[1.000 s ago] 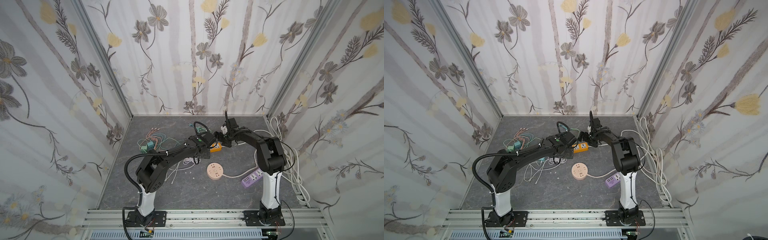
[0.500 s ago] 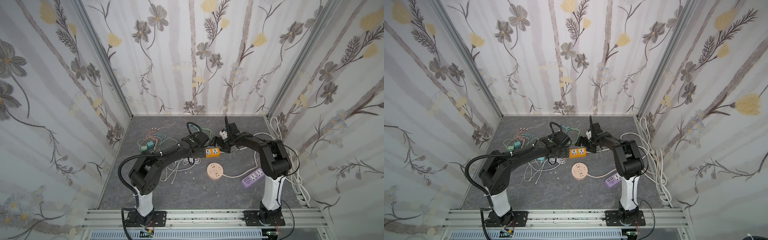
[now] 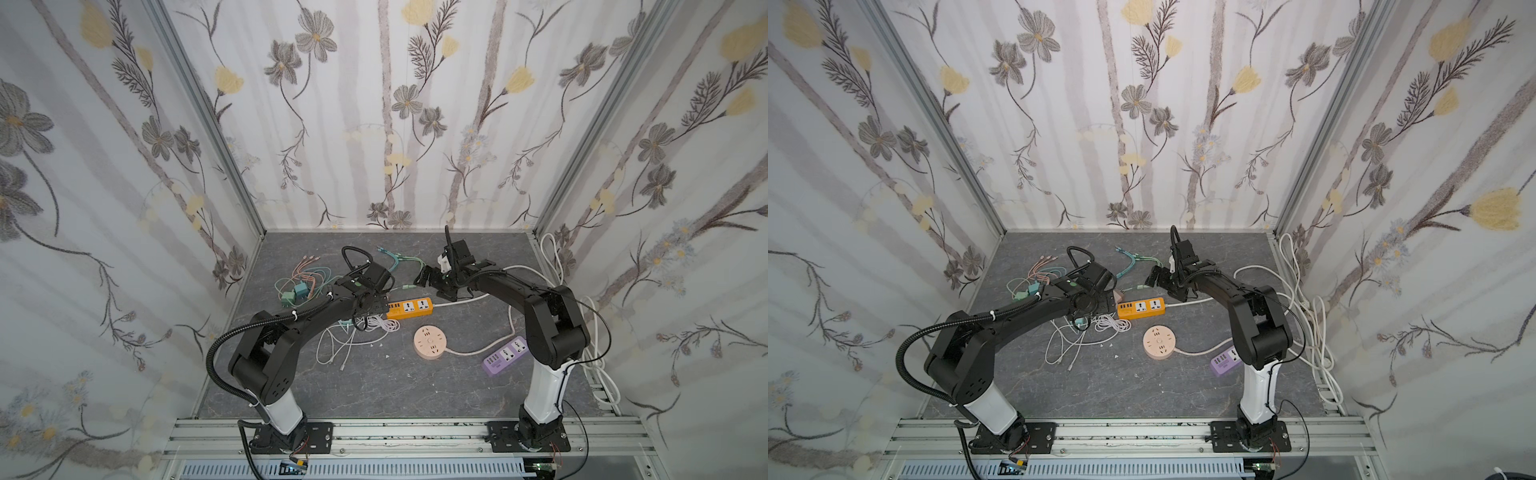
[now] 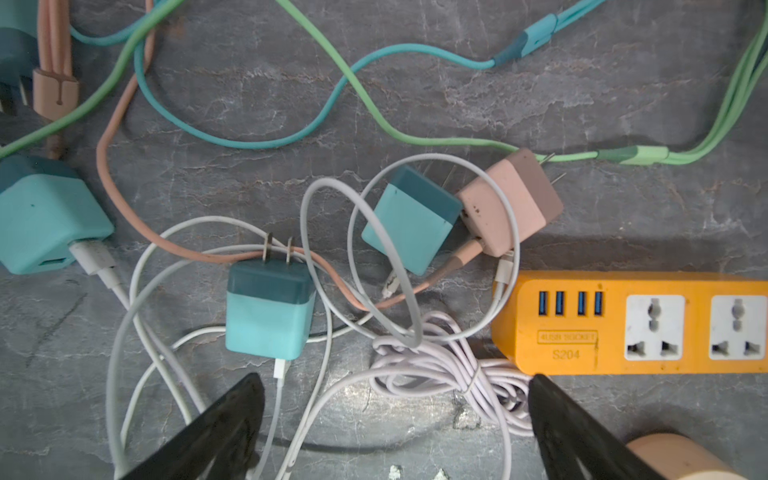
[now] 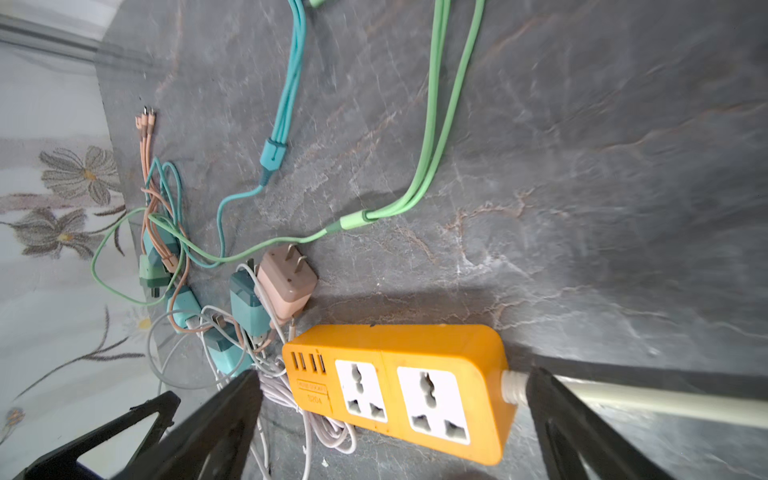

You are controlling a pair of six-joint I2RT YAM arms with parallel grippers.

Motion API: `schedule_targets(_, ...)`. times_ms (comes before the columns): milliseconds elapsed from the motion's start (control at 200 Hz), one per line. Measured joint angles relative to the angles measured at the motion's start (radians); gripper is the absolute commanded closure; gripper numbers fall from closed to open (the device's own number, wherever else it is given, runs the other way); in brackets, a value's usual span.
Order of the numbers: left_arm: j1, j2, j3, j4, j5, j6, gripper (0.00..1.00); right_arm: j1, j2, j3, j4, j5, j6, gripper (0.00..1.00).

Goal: Insert the plug
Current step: 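Grasp the pink plug adapter with the left gripper while the right gripper draws back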

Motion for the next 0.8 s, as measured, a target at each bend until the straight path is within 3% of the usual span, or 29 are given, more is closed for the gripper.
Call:
schedule_targets(225,-0.019,0.15,0.185,-0.066,-0.011,0.118,0.14,0.017,-0.208,-0.2,0.08,0.145,0.0,0.01)
schedule_targets(405,-0.021,0.356,0.431,-0.161,-0.015,0.251,0.24,0.019,-0.349,-0.33,0.164,0.22,0.0,0.01)
schedule_targets(620,-0.015,0.526,0.655,-0.278,-0.008,0.399,0.28,0.018,-0.448,-0.389,0.176,0.294,-0.021,0.01)
schedule_targets(799,-0.004,0.583,0.749,-0.345,0.006,0.457,0.29,0.018,-0.473,-0.447,0.174,0.328,-0.031,0.01)
